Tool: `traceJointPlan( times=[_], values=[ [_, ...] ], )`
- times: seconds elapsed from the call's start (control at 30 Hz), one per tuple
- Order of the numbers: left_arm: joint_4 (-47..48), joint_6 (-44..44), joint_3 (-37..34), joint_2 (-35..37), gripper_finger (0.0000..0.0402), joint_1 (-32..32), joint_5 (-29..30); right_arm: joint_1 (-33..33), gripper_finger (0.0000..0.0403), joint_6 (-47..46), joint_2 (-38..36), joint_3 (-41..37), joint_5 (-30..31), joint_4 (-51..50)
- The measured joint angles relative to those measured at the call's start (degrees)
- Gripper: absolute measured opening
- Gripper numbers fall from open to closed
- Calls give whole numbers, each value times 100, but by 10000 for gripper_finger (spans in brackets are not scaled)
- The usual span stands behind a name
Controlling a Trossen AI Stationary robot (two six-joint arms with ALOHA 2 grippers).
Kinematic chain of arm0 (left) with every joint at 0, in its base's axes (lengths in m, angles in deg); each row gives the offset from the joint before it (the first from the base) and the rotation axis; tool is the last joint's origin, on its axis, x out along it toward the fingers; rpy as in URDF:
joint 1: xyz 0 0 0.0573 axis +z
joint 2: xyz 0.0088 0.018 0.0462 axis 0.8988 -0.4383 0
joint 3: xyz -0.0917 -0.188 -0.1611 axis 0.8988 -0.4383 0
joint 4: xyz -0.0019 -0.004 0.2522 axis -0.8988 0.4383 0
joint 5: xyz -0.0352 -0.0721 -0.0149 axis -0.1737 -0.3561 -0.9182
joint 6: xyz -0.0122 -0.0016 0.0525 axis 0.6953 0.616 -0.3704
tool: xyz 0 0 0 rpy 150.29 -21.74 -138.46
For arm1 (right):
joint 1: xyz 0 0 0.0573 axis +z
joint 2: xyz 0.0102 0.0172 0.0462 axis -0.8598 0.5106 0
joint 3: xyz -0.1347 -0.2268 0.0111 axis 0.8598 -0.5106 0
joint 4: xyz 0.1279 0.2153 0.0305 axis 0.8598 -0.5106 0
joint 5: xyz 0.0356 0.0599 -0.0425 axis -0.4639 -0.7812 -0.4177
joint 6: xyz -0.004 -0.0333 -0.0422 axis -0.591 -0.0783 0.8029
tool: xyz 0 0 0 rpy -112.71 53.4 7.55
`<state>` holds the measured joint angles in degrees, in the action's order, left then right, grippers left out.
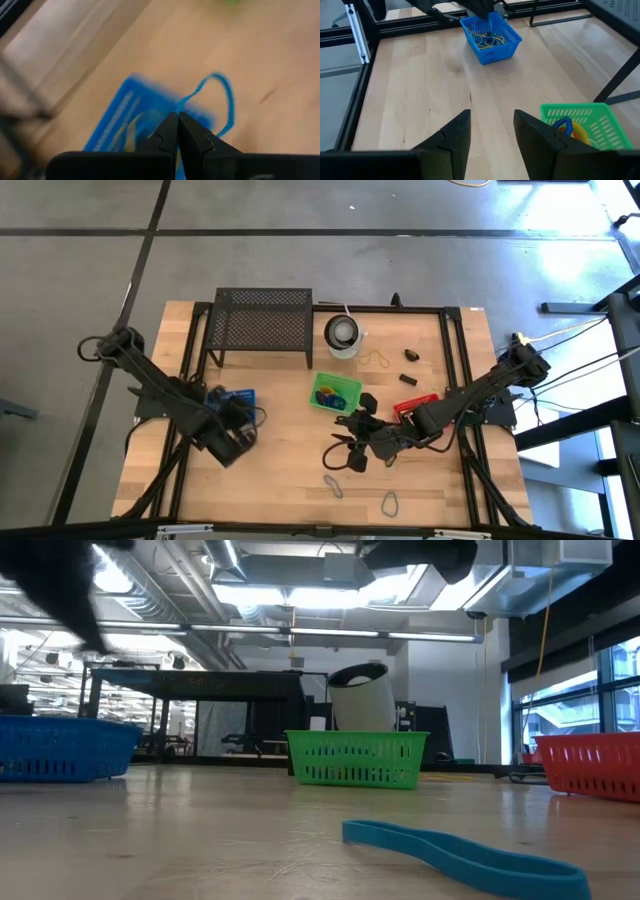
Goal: Pick & Place Office Desk Supplies
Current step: Put the blue rubber band into the blue bin
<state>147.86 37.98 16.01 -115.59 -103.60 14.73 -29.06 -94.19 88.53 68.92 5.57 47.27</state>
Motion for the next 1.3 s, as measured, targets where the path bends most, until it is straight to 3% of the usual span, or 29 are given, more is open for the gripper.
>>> traceJointPlan(
  times=[0.1, 0.23, 0.7, 1.0, 1.3],
  values=[
    [923, 673, 0, 48, 4, -17, -485, 0, 150, -42, -1, 0, 1, 3],
    [1600, 1312, 0, 13, 4, -20, -705, -7, 150, 308, 1, 0, 7, 3],
    [1579, 1348, -22, -298, 4, 35, -1005, -17, 150, 369, 1, 0, -8, 5],
    [1308, 1915, -815, -302, 4, 35, -1656, -17, 150, 371, 1, 0, -8, 5],
    [959, 1884, -988, -302, 6, 35, -1710, -17, 150, 384, 1, 0, -8, 7]
  ],
)
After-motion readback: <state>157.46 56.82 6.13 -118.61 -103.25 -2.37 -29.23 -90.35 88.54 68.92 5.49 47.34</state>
